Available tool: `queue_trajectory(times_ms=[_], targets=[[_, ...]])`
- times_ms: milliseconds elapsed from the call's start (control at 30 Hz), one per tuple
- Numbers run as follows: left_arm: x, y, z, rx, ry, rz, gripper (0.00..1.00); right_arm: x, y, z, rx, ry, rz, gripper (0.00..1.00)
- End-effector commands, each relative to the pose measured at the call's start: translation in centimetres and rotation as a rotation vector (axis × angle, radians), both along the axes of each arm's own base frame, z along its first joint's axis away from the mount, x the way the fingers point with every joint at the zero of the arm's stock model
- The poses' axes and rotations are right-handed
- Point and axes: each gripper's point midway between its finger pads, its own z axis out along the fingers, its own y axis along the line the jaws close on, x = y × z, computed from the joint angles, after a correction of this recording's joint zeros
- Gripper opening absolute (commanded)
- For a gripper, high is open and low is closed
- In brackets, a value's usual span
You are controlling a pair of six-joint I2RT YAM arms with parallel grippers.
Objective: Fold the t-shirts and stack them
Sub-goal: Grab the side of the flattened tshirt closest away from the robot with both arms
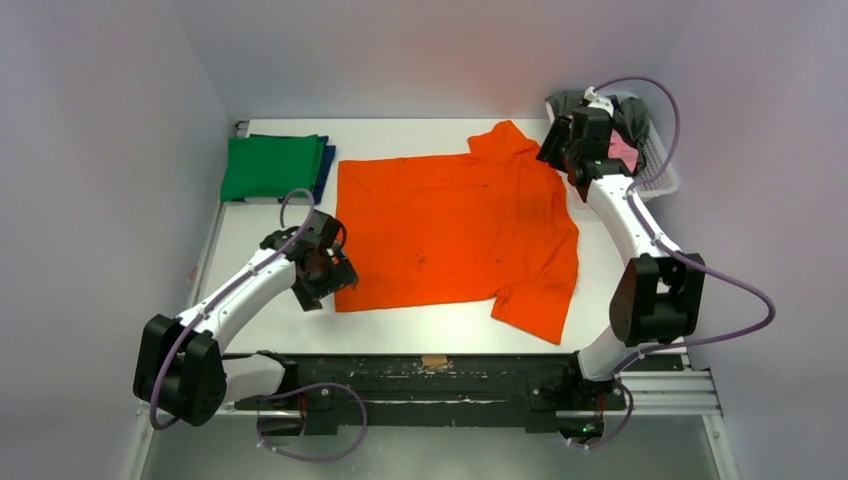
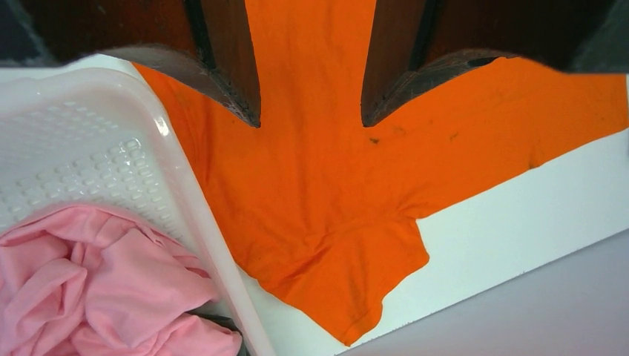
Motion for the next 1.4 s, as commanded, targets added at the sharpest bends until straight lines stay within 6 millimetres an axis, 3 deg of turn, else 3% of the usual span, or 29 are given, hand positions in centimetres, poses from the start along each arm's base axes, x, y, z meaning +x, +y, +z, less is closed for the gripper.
queue_trajectory(times_ms=[0,133,267,367,733,867,933,1033,1167,1367], targets=[[-1.8,-0.4,-1.4,-0.052,0.050,0.129,0.76,1.6,0.6,1.4,0.027,-0.033,0.021,0.51],[-1.8,-0.4,-3.7,-0.058,0.047,0.155,0.65,1.7,0.4,0.9,0.018,-0.018,0.009,0.50],[-0.9,-0.1,-4.6,-0.007,0.069,0.170,0.52,1.8,0.9,0.8,0.033,-0.017,0.030,0.50],[-0.6,0.0,-5.4,0.011,0.086,0.180,0.47,1.7,1.0,0.7,0.038,-0.012,0.034,0.50],[1.1,-0.4,-5.9,0.040,0.101,0.150,0.29,1.7,1.0,0.4,0.036,-0.002,0.035,0.49],[1.7,-0.8,-6.2,0.036,0.110,0.128,0.16,1.8,0.9,0.3,0.031,0.006,0.032,0.49],[1.9,-0.5,-6.2,0.051,0.118,0.133,0.00,1.7,0.8,0.2,0.024,0.009,0.030,0.49],[2.1,0.0,-5.4,0.067,0.097,0.141,0.00,1.5,0.5,0.3,0.016,0.013,0.022,0.49],[1.8,2.2,-4.3,0.102,0.069,0.187,0.00,1.1,0.5,-0.1,0.014,0.030,0.021,0.49],[2.3,4.6,-3.8,0.083,0.047,0.219,0.00,-0.3,1.4,-1.2,0.041,0.074,0.068,0.49]])
